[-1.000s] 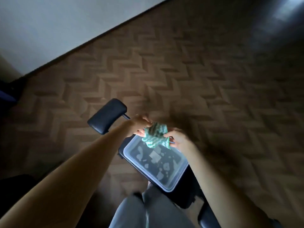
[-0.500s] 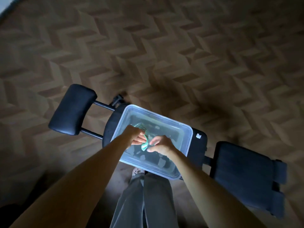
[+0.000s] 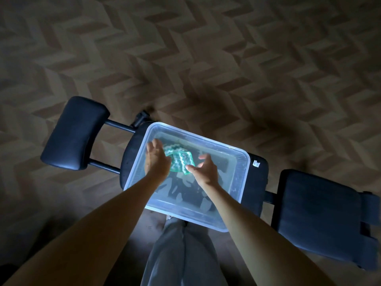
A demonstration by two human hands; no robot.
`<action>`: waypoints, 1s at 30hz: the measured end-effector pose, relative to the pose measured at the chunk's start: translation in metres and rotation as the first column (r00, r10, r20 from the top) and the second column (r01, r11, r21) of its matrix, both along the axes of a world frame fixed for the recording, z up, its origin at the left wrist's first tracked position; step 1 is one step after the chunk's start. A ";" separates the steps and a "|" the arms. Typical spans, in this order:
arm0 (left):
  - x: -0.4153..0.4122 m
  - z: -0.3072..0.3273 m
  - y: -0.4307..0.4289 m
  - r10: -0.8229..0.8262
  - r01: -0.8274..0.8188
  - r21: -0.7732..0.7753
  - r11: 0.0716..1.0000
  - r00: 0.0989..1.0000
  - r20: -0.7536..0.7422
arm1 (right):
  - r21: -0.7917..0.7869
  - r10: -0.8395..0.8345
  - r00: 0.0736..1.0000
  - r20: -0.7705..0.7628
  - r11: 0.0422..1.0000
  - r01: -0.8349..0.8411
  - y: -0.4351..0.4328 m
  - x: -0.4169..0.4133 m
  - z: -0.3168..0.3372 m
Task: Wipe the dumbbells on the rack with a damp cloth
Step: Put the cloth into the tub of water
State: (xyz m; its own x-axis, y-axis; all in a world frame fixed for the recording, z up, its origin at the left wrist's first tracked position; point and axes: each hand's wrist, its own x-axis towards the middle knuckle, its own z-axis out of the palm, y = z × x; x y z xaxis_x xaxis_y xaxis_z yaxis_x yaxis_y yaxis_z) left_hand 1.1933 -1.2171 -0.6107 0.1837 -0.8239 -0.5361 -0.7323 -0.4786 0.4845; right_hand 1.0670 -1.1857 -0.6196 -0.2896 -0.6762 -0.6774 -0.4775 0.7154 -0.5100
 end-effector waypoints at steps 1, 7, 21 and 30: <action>0.000 -0.007 0.001 -0.047 0.046 0.023 0.999 0.997 0.057 | -0.007 0.016 1.000 -0.025 1.000 -0.016 -0.004 0.001 -0.006; 0.000 -0.028 0.000 -0.181 0.157 0.128 0.979 0.962 0.205 | 0.094 0.166 0.979 -0.121 0.983 -0.155 -0.021 0.002 -0.029; 0.006 -0.030 -0.012 -0.402 0.335 0.332 0.882 0.902 0.156 | 0.066 -0.022 0.991 -0.131 0.997 0.031 -0.016 -0.056 -0.015; 0.001 -0.033 -0.012 -0.332 0.297 0.175 0.939 0.916 0.226 | 0.141 -0.093 0.993 -0.070 0.985 0.102 -0.012 -0.064 -0.016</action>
State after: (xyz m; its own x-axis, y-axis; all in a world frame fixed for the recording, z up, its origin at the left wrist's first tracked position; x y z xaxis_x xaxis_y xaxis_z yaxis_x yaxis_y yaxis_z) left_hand 1.1945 -1.2296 -0.6438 0.0686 -0.7844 -0.6165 -0.9436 -0.2516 0.2151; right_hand 1.0033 -1.1973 -0.6354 -0.3946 -0.5395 -0.7438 -0.4302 0.8238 -0.3693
